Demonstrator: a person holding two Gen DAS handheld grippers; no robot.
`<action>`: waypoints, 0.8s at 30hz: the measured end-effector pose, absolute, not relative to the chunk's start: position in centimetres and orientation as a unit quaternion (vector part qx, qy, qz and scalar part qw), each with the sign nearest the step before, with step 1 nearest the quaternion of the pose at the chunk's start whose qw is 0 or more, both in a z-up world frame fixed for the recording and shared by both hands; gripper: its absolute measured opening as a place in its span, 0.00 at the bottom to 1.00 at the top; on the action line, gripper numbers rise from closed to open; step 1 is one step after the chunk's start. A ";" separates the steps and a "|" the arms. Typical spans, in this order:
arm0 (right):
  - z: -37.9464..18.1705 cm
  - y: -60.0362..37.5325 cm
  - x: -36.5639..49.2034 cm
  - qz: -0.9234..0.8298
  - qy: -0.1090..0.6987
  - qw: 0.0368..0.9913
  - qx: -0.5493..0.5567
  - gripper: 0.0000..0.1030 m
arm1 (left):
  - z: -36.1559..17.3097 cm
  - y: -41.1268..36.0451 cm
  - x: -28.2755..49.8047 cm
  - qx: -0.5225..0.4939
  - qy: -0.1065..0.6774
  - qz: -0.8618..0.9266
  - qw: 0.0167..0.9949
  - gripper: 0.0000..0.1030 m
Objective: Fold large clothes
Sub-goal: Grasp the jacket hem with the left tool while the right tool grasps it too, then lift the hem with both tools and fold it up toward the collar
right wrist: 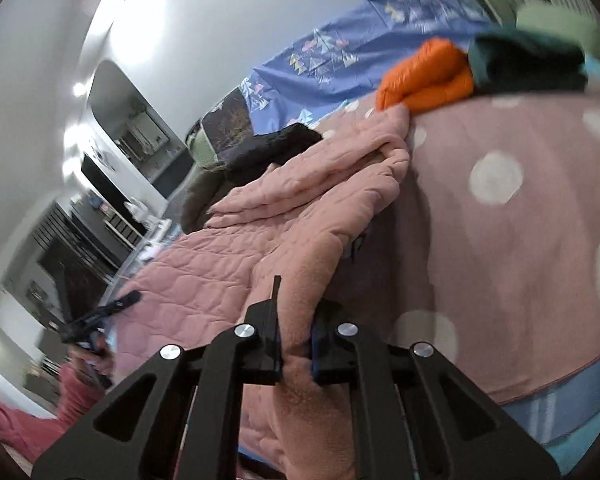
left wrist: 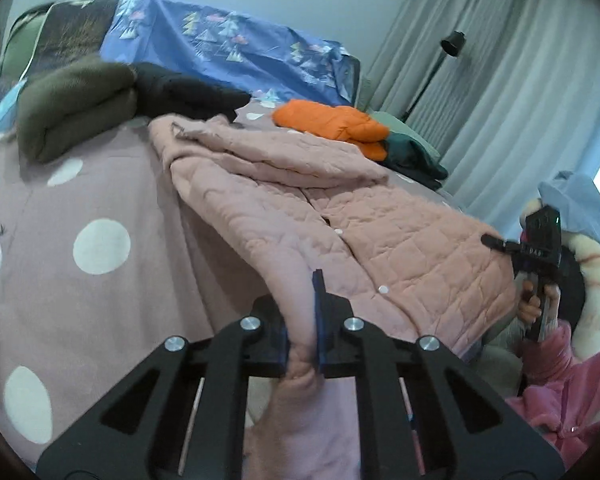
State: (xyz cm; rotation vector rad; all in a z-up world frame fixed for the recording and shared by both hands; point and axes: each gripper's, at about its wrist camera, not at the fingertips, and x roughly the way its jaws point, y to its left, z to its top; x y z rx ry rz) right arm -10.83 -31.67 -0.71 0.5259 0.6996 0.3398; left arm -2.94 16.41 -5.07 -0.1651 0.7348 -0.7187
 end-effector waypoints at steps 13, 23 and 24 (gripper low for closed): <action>-7.5 -32.1 -13.2 0.151 0.419 0.858 0.255 0.42 | -13.8 17.7 -5.7 -0.104 0.454 -0.330 0.821 0.65; -2.3 -33.1 -13.9 0.172 0.339 0.872 0.309 0.08 | -6.9 16.4 -8.2 -0.126 0.354 -0.356 0.856 0.10; -0.7 -33.0 -14.0 0.180 0.323 0.877 0.308 0.08 | -5.3 16.1 -8.8 -0.119 0.331 -0.359 0.864 0.10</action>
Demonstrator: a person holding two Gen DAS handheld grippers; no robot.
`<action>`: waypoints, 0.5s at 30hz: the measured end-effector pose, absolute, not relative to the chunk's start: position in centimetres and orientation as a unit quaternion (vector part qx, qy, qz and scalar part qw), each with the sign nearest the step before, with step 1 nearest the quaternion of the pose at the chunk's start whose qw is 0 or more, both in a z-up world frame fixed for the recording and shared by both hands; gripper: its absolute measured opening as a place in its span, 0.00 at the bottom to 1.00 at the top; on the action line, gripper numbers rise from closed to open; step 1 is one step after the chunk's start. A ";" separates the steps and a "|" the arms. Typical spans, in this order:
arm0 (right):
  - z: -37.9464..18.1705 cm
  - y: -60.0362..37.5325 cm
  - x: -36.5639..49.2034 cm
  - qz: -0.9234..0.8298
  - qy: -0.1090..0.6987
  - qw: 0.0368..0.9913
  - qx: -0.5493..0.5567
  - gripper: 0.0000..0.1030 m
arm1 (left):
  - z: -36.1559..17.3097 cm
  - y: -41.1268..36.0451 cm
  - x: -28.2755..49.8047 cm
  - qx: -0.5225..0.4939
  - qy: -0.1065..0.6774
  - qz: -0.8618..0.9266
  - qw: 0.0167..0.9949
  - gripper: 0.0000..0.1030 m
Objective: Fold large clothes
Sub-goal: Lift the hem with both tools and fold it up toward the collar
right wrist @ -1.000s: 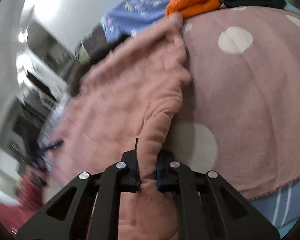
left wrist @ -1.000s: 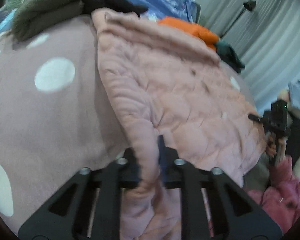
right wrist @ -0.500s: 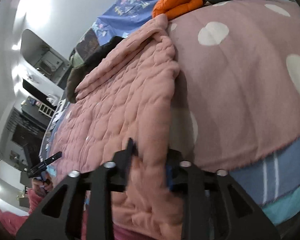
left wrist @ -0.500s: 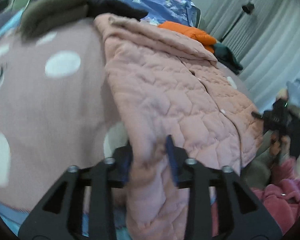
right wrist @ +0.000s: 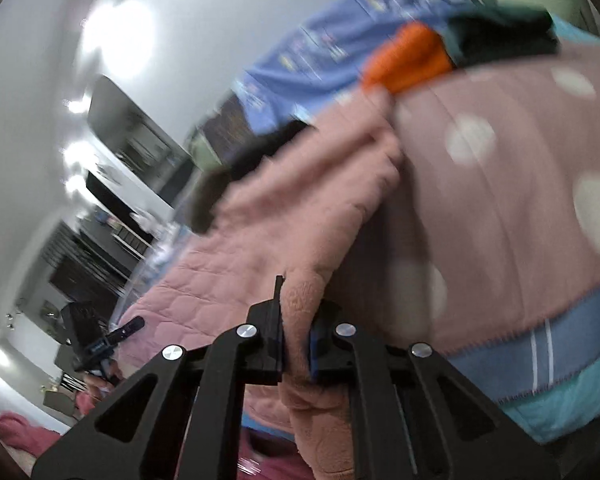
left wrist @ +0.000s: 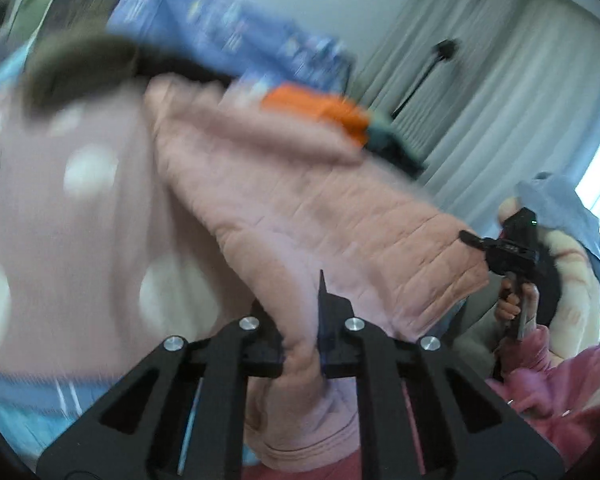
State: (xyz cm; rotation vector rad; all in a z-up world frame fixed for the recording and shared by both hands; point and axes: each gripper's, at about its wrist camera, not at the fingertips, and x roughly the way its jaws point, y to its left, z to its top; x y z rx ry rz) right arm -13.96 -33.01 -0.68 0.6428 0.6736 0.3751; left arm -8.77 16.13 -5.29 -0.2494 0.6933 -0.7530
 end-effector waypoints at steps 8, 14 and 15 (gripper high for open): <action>5.9 -34.6 -18.4 0.190 0.234 0.901 0.312 0.08 | 2.9 18.8 -12.6 -0.151 0.216 -0.360 0.895 0.10; 5.1 -36.4 -15.7 0.163 0.236 0.896 0.340 0.09 | 3.4 19.4 -11.2 -0.169 0.221 -0.336 0.900 0.12; 4.5 -36.5 -14.2 0.155 0.242 0.894 0.344 0.09 | 3.4 19.2 -10.2 -0.170 0.227 -0.333 0.899 0.12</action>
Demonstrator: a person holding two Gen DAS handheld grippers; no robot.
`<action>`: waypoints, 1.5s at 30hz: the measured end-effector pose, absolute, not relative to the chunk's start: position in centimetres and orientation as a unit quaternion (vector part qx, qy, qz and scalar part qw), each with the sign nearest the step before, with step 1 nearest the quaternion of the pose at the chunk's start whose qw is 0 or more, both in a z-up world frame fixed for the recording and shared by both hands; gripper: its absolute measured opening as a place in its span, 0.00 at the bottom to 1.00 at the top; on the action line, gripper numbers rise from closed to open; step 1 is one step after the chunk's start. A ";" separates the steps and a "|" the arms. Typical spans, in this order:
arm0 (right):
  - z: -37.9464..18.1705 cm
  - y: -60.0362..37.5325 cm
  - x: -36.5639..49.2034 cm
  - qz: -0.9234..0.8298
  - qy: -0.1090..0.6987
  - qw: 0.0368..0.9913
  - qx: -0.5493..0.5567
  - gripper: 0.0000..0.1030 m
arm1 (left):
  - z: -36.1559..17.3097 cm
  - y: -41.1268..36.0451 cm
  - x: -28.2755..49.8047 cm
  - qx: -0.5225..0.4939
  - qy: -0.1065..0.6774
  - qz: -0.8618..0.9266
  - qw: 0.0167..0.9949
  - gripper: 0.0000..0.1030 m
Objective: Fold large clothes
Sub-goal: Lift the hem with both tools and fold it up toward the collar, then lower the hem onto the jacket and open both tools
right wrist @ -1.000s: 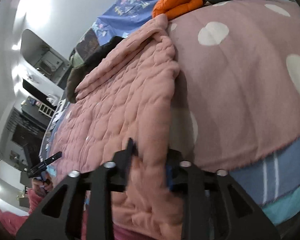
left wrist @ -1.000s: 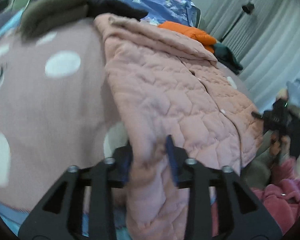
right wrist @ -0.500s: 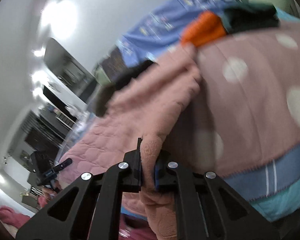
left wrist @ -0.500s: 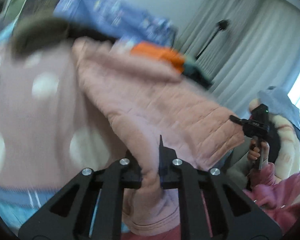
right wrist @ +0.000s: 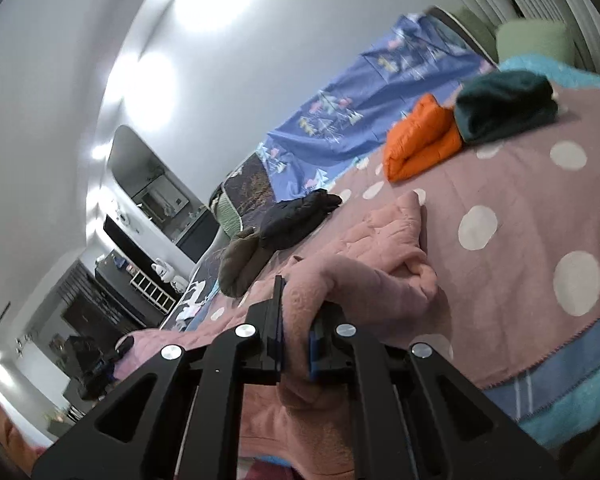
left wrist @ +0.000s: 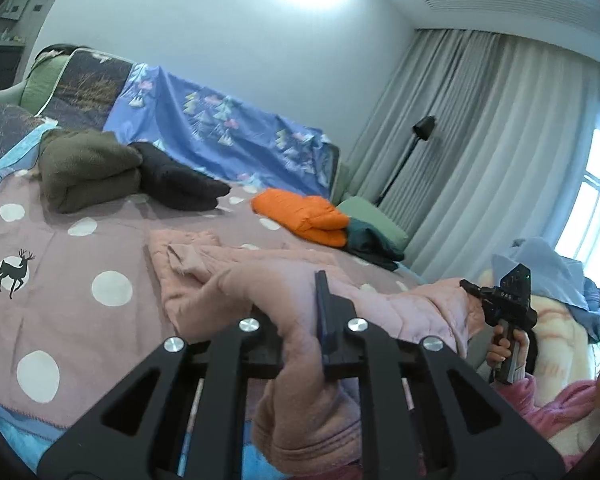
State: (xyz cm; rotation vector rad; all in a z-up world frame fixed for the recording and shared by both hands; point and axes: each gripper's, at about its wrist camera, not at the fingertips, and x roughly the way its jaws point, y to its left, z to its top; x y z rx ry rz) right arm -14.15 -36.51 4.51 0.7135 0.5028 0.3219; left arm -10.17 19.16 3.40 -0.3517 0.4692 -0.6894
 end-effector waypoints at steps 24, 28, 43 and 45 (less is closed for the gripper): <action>-7.7 -36.6 6.0 0.074 0.350 0.884 0.301 0.22 | -10.9 17.2 11.7 -0.201 0.366 -0.216 0.883 0.21; -5.2 -37.1 3.4 0.082 0.336 0.887 0.305 0.62 | -9.0 17.1 10.1 -0.199 0.349 -0.231 0.886 0.64; -4.9 -32.6 -6.2 0.076 0.361 0.919 0.141 0.66 | -7.9 16.0 1.0 -0.098 0.350 -0.249 0.898 0.72; -5.4 -32.2 -5.5 0.075 0.371 0.916 0.132 0.66 | -8.3 15.6 1.6 -0.099 0.362 -0.253 0.892 0.57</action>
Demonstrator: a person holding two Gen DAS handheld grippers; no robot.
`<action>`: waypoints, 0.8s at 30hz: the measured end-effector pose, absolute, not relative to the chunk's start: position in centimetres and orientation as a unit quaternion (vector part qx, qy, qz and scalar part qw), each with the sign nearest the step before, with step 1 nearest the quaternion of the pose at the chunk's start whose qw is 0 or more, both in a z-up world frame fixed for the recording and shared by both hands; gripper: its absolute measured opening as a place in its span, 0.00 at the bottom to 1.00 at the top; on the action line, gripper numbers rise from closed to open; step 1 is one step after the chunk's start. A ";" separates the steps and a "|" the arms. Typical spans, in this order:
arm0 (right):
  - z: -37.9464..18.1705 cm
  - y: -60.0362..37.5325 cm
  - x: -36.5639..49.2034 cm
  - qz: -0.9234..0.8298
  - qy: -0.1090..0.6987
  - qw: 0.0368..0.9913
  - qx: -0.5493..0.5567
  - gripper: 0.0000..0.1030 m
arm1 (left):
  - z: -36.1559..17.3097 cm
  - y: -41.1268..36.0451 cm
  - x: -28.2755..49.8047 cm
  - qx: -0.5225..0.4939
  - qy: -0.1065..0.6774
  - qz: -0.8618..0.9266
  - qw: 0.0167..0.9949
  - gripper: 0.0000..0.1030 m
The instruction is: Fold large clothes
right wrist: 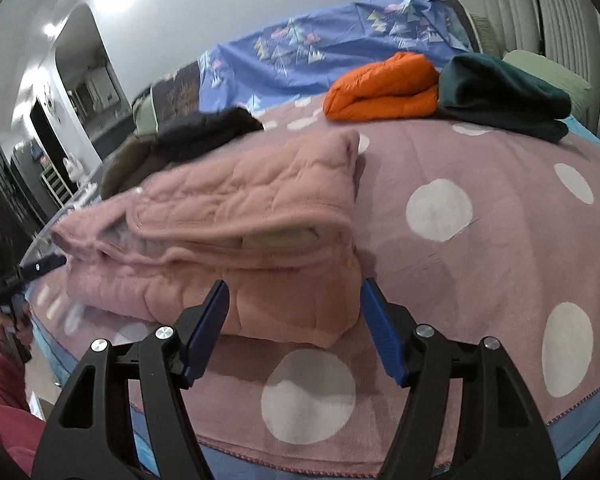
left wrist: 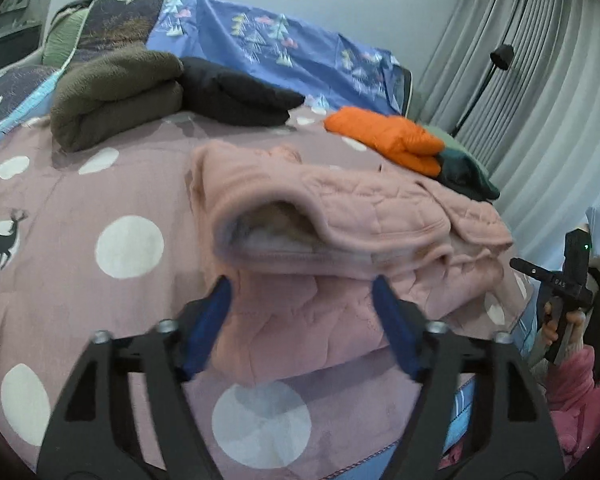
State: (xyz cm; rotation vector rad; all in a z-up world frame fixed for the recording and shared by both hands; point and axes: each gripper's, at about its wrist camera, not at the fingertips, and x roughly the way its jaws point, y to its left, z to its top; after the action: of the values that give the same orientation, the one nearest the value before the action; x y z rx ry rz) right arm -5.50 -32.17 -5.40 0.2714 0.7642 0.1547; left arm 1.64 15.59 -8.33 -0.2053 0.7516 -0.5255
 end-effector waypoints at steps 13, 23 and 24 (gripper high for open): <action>-2.4 -33.3 0.9 0.091 0.330 0.921 0.184 0.13 | -6.7 13.2 6.8 -0.104 0.358 -0.265 0.889 0.36; 3.7 -35.8 8.0 0.097 0.286 0.916 0.265 0.43 | -0.3 13.9 12.9 -0.145 0.270 -0.228 0.924 0.74; 4.5 -35.6 7.8 0.085 0.268 0.927 0.248 0.57 | 0.3 14.2 13.0 -0.148 0.262 -0.227 0.926 0.75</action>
State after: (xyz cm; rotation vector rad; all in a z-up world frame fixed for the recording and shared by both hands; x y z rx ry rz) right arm 7.80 -35.60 4.46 0.5077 0.5492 0.1752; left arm 13.02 14.21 0.28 -0.3035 0.5364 -0.4645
